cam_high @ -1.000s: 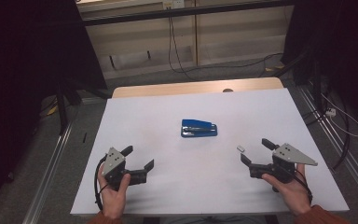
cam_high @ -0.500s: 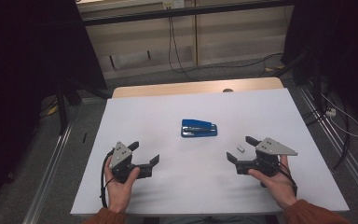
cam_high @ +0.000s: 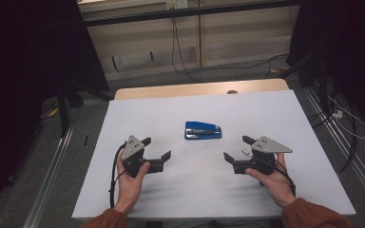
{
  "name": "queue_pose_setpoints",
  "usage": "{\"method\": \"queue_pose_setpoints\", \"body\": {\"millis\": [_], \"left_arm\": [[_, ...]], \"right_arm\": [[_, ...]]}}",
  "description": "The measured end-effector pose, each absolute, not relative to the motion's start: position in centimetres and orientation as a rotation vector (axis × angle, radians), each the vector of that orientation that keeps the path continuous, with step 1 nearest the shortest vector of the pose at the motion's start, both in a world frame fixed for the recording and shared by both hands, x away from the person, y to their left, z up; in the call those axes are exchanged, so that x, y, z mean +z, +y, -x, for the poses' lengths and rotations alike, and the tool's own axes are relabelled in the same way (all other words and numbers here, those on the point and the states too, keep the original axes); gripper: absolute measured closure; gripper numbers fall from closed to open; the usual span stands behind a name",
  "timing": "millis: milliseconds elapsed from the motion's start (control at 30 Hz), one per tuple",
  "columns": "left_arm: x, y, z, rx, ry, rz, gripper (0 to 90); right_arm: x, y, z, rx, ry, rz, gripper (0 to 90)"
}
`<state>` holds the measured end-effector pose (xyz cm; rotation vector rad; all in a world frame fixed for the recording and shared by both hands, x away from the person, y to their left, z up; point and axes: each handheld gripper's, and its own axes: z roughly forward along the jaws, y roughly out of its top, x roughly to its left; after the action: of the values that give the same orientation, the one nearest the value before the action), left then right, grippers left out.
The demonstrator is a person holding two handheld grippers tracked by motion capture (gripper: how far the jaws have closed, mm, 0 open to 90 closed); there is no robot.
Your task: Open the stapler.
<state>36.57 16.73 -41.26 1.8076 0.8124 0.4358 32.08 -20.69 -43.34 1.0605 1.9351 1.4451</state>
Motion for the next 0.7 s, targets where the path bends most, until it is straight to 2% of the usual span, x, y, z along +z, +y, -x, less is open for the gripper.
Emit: {"method": "queue_pose_setpoints", "body": {"millis": [200,367,700], "left_arm": [[-41.2,15.8,-37.5,0.428,0.79,-1.831,6.3],[-41.3,15.0,-38.5,0.48,0.772,-1.86,6.2],[-41.4,13.3,-40.4,0.487,0.763,-1.892,6.1]], "right_arm": [[-42.9,-19.8,-32.8,1.443,1.981,-1.044,10.4],[-42.6,-19.2,-33.5,1.423,1.992,-1.034,12.1],[-42.9,-17.8,-35.1,1.436,2.062,-1.025,9.3]]}}
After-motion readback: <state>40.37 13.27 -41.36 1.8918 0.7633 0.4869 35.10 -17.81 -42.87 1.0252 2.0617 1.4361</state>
